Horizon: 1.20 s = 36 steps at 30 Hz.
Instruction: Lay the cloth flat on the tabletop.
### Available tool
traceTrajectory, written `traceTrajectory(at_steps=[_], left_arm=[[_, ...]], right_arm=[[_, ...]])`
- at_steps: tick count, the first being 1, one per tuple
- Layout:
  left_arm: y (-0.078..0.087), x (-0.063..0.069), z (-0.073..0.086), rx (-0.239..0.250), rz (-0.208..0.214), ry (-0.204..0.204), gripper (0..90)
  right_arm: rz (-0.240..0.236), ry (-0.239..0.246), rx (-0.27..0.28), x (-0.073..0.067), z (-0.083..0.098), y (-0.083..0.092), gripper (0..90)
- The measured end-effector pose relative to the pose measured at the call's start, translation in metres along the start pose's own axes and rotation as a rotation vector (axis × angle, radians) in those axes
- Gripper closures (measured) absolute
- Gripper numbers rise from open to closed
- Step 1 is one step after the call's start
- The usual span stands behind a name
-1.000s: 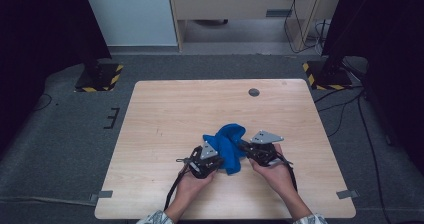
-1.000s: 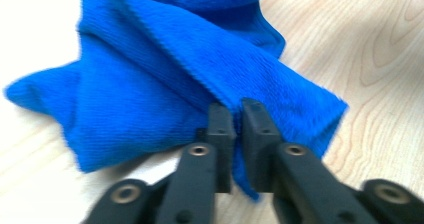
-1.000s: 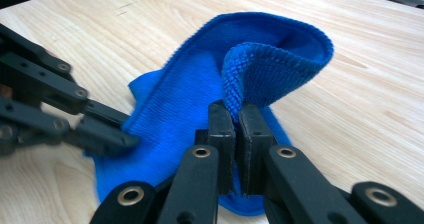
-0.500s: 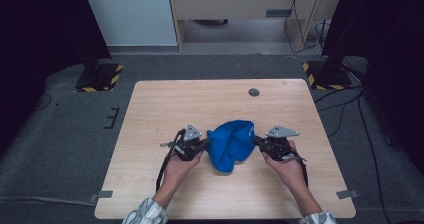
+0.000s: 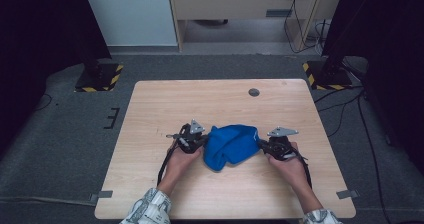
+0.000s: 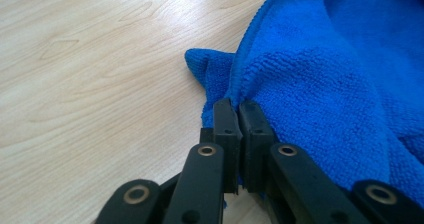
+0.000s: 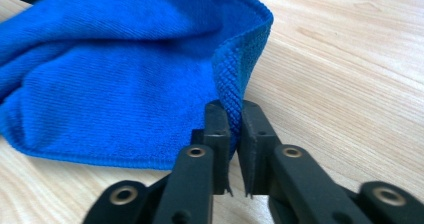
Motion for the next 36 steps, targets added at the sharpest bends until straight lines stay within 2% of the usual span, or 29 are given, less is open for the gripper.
traceTrajectory(at_steps=[1, 2, 3, 4, 6, 7, 10, 12, 15, 17, 18, 19, 21, 22, 23, 25, 28, 33, 36], left_arm=[[0.001, 0.0, 0.0, 0.001, 0.002, 0.001, 86.4], [0.001, 0.0, 0.001, 0.002, 0.0, -0.001, 86.4], [0.002, 0.001, 0.001, 0.008, 0.0, 0.003, 86.5], [0.002, 0.001, 0.001, 0.008, 0.0, 0.003, 86.5], [0.002, 0.002, 0.0, 0.014, 0.002, 0.003, 86.4], [0.003, 0.002, 0.0, 0.019, 0.002, 0.006, 86.4], [0.003, 0.002, -0.001, 0.03, 0.008, 0.017, 86.5], [0.004, 0.004, -0.002, 0.04, 0.014, 0.019, 86.9], [0.004, 0.005, -0.002, 0.043, 0.019, 0.015, 87.1], [0.005, 0.007, -0.003, 0.053, 0.021, 0.016, 87.2], [0.005, 0.007, -0.004, 0.058, 0.019, 0.011, 87.2], [0.006, 0.007, -0.005, 0.065, 0.018, 0.009, 87.4], [0.008, 0.007, -0.005, 0.069, 0.013, 0.01, 87.6], [0.008, 0.007, -0.005, 0.069, 0.013, 0.01, 87.6], [0.008, 0.005, -0.005, 0.067, 0.017, 0.014, 87.5], [0.008, 0.005, -0.004, 0.07, 0.022, 0.012, 86.5], [0.009, 0.005, -0.004, 0.074, 0.017, 0.009, 81.6], [0.02, 0.005, -0.006, 0.119, 0.009, 0.0, 66.2], [0.026, 0.005, -0.007, 0.141, 0.005, -0.001, 60.5]], right_arm=[[0.011, -0.004, -0.012, 0.0, 0.001, -0.002, 72.0], [0.011, -0.004, -0.012, 0.0, 0.001, -0.002, 72.0], [0.021, -0.009, -0.022, 0.001, 0.003, -0.004, 61.1], [0.021, -0.009, -0.022, 0.001, 0.003, -0.004, 61.1], [0.029, -0.019, -0.021, 0.0, 0.003, -0.006, 54.6], [0.05, -0.021, -0.017, 0.0, 0.002, -0.006, 50.8], [0.05, -0.027, -0.008, -0.001, 0.001, -0.006, 48.0], [0.056, -0.006, 0.0, -0.007, 0.0, -0.007, 42.7], [0.055, -0.014, 0.02, -0.01, -0.002, -0.008, 42.6], [0.066, -0.017, 0.038, -0.011, -0.005, -0.007, 51.3], [0.066, -0.017, 0.038, -0.011, -0.005, -0.007, 51.3], [0.092, -0.023, 0.023, -0.01, -0.004, -0.007, 60.4], [0.109, -0.029, 0.006, -0.007, -0.002, -0.007, 68.5], [0.109, -0.029, 0.006, -0.007, -0.002, -0.007, 68.5], [0.105, -0.031, -0.003, -0.004, 0.001, -0.005, 77.1], [0.099, -0.02, -0.015, -0.002, 0.003, -0.005, 84.0], [0.098, -0.03, -0.021, -0.001, 0.004, -0.004, 85.8], [0.085, -0.034, -0.018, 0.003, 0.004, 0.0, 86.6], [0.081, -0.039, -0.026, 0.005, 0.006, 0.001, 86.5]])
Point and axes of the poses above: each handheld gripper's, and its own axes: y roughly backward along the jaws, z roughly out of its underside, x roughly to its right, the point moved 1 cm from there along -y, roughly forward along the jaws, and after that the axes turned 8 degrees about z, right-handed, at the moved point
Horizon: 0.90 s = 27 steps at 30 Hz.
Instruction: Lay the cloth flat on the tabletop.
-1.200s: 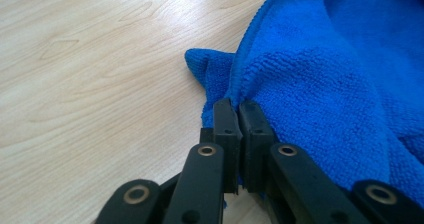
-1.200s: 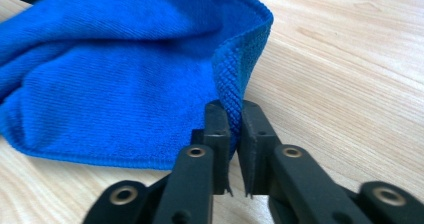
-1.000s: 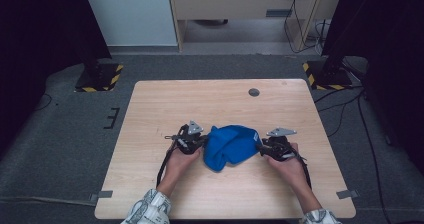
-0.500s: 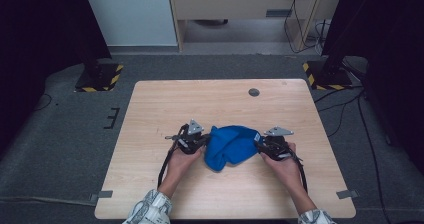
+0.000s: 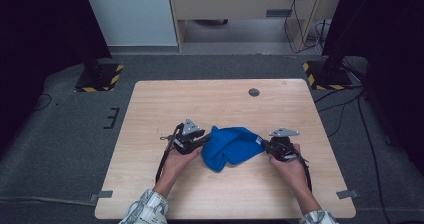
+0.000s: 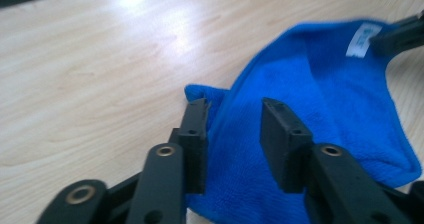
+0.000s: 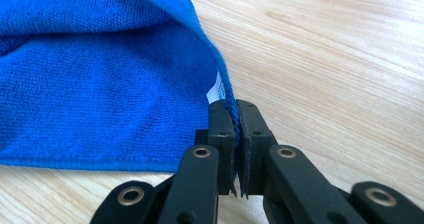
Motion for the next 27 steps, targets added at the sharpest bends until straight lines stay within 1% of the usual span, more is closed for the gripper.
traceTrajectory(at_steps=[1, 3, 5, 7, 8, 9, 10, 11, 13, 14, 15, 16, 17, 18, 19, 21, 23, 24, 26, 27], left_arm=[[0.006, -0.001, -0.002, 0.022, 0.003, 0.003, 60.4], [0.012, -0.004, -0.003, 0.038, -0.007, 0.008, 58.6], [0.013, -0.006, -0.002, 0.04, -0.007, 0.015, 57.8], [0.011, -0.011, 0.004, 0.016, -0.004, 0.033, 55.4], [0.008, -0.012, 0.006, 0.003, -0.002, 0.031, 54.5], [0.004, -0.013, 0.009, -0.022, 0.0, 0.028, 52.8], [0.004, -0.013, 0.009, -0.022, 0.0, 0.028, 50.4], [-0.002, -0.016, 0.014, -0.06, -0.001, 0.035, 48.3], [-0.005, -0.017, 0.017, -0.07, 0.002, 0.038, 46.2], [-0.008, -0.018, 0.019, -0.084, 0.005, 0.034, 44.9], [-0.013, -0.02, 0.023, -0.119, -0.001, 0.029, 43.3], [-0.013, -0.02, 0.023, -0.119, -0.001, 0.029, 41.9], [-0.016, -0.022, 0.027, -0.139, -0.017, 0.034, 41.3], [-0.016, -0.022, 0.027, -0.139, -0.017, 0.034, 40.9], [-0.02, -0.023, 0.029, -0.152, -0.015, 0.042, 40.0], [-0.023, -0.023, 0.031, -0.169, -0.003, 0.047, 39.4], [-0.025, -0.021, 0.032, -0.177, -0.009, 0.023, 38.6], [-0.025, -0.02, 0.032, -0.178, -0.011, 0.019, 38.7], [-0.025, -0.02, 0.032, -0.176, -0.006, 0.017, 42.8], [-0.025, -0.019, 0.032, -0.172, -0.006, 0.008, 44.3]], right_arm=[[0.002, 0.0, -0.002, 0.001, 0.0, 0.0, 86.5], [0.003, -0.002, -0.005, 0.002, 0.001, 0.0, 86.5], [0.001, -0.003, -0.007, 0.002, 0.001, 0.0, 86.5], [-0.004, -0.007, -0.013, 0.003, 0.001, 0.0, 86.4], [-0.004, -0.005, -0.013, 0.003, 0.001, -0.001, 86.4], [-0.005, -0.005, -0.016, 0.003, 0.002, -0.001, 86.4], [-0.005, -0.005, -0.016, 0.003, 0.002, -0.001, 86.4], [-0.008, -0.004, -0.02, 0.002, 0.002, -0.001, 86.3], [-0.009, -0.003, -0.021, 0.002, 0.002, -0.001, 86.2], [-0.01, -0.004, -0.021, 0.002, 0.002, -0.001, 86.1], [-0.009, -0.004, -0.022, 0.002, 0.002, -0.001, 86.1], [-0.009, 0.0, -0.02, 0.002, 0.002, -0.001, 86.1], [-0.009, 0.0, -0.023, 0.002, 0.002, -0.002, 86.0], [-0.009, 0.0, -0.023, 0.002, 0.002, -0.002, 86.0], [-0.011, 0.001, -0.024, 0.001, 0.002, -0.002, 85.9], [-0.013, 0.001, -0.021, 0.001, 0.002, -0.002, 85.8], [-0.015, 0.001, -0.021, 0.0, 0.002, -0.002, 85.7], [-0.014, 0.001, -0.021, 0.0, 0.002, -0.002, 85.7], [-0.014, 0.001, -0.021, 0.0, 0.002, -0.002, 85.6], [-0.015, 0.002, -0.021, 0.001, 0.002, -0.001, 85.6]])
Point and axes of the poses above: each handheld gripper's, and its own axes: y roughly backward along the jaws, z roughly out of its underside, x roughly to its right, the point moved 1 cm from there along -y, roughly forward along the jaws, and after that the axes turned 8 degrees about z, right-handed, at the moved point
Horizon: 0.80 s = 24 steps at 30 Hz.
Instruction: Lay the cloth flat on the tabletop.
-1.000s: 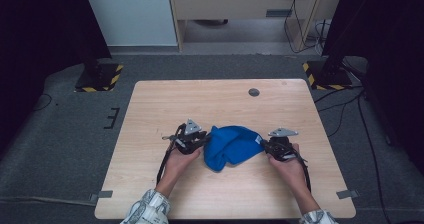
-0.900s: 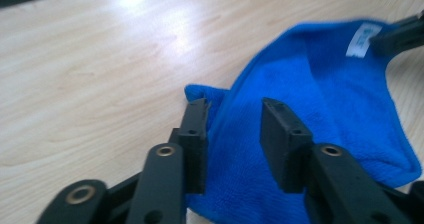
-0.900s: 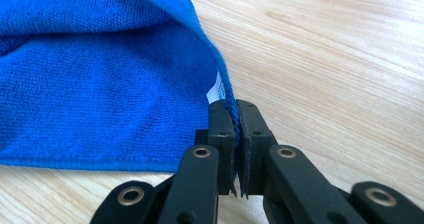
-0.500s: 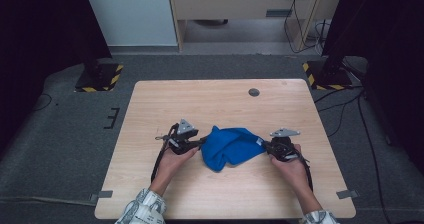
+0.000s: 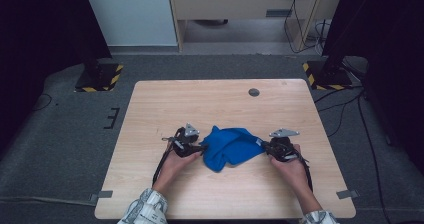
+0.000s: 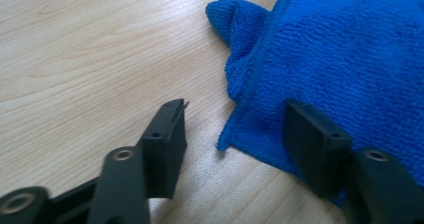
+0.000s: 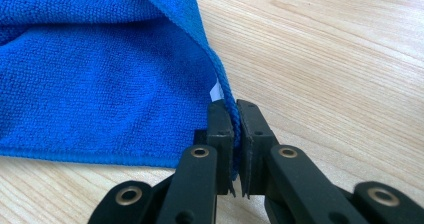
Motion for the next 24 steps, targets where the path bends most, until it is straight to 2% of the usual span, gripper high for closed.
traceTrajectory(at_steps=[1, 2, 5, 10, 13, 15, 17, 19, 20, 21, 22, 24], left_arm=[[0.0, 0.0, 0.0, 0.0, 0.0, 0.0, 46.2], [0.0, 0.002, 0.002, 0.017, 0.015, -0.014, 52.2], [0.0, 0.007, 0.002, 0.014, 0.029, -0.029, 64.8], [0.001, 0.01, 0.002, 0.006, 0.066, -0.021, 82.2], [0.001, 0.011, 0.001, 0.0, 0.062, -0.019, 85.0], [0.002, 0.014, -0.001, -0.022, 0.047, -0.021, 85.5], [0.003, 0.015, -0.001, -0.018, 0.047, -0.022, 85.5], [0.007, 0.016, -0.004, -0.001, 0.045, -0.019, 85.4], [0.013, 0.016, -0.007, 0.027, 0.037, -0.013, 85.4], [0.013, 0.016, -0.007, 0.027, 0.037, -0.013, 85.3], [0.021, 0.015, -0.01, 0.059, 0.032, -0.004, 85.3], [0.025, 0.015, -0.012, 0.077, 0.03, -0.001, 85.3]], right_arm=[[0.0, -0.001, 0.001, 0.0, 0.0, 0.0, 85.5], [-0.001, 0.001, 0.001, 0.0, 0.0, 0.0, 85.4], [0.001, 0.005, -0.001, -0.001, 0.0, 0.0, 85.3], [-0.004, 0.01, 0.007, -0.002, 0.0, 0.001, 85.6], [-0.005, 0.008, 0.009, -0.001, -0.001, 0.002, 85.8], [-0.013, 0.0, 0.023, 0.0, -0.003, 0.005, 86.0], [-0.016, -0.001, 0.03, 0.001, -0.004, 0.007, 86.2], [-0.02, -0.002, 0.046, 0.002, -0.006, 0.011, 86.3], [-0.027, -0.006, 0.063, 0.003, -0.008, 0.016, 86.5], [-0.027, -0.006, 0.063, 0.003, -0.008, 0.016, 86.5], [-0.033, -0.013, 0.08, 0.005, -0.01, 0.02, 86.5], [-0.037, -0.015, 0.089, 0.006, -0.011, 0.023, 86.5]])
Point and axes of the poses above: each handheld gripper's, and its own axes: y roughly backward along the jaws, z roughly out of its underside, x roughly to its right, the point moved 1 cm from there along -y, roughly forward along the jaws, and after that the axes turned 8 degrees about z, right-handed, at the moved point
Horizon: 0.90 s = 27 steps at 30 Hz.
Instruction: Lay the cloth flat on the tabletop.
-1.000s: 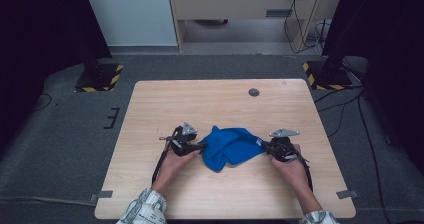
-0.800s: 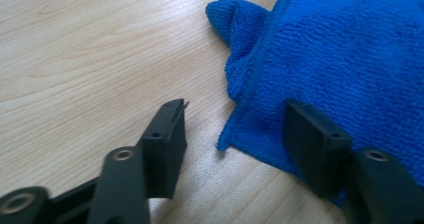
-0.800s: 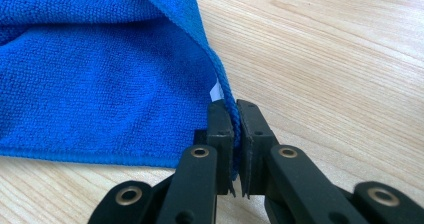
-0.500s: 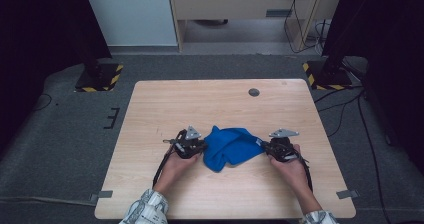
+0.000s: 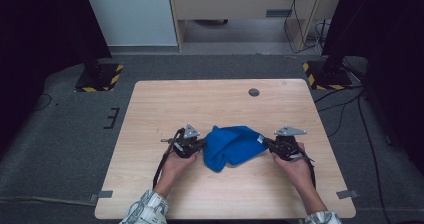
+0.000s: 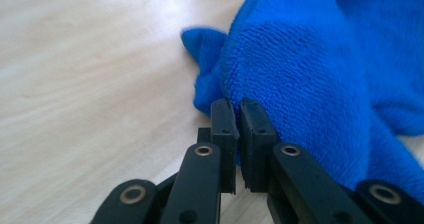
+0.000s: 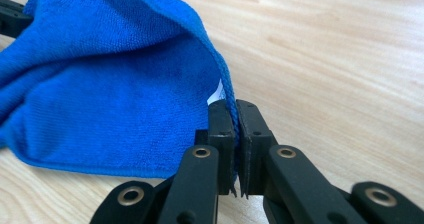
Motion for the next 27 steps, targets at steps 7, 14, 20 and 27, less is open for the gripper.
traceTrajectory(at_steps=[7, 14, 20, 27], left_arm=[[0.021, -0.003, -0.019, 0.082, -0.01, 0.001, 85.2], [0.032, -0.003, -0.032, 0.108, -0.024, -0.007, 85.5], [0.044, -0.004, -0.043, 0.124, -0.04, -0.022, 85.5], [0.053, -0.003, -0.054, 0.134, -0.049, -0.04, 85.5]], right_arm=[[-0.029, -0.003, 0.057, 0.002, -0.014, 0.017, 86.7], [-0.045, -0.007, 0.075, 0.005, -0.024, 0.02, 86.9], [-0.043, 0.007, 0.091, 0.007, -0.033, 0.029, 87.1], [-0.038, 0.008, 0.103, 0.011, -0.041, 0.038, 87.1]])
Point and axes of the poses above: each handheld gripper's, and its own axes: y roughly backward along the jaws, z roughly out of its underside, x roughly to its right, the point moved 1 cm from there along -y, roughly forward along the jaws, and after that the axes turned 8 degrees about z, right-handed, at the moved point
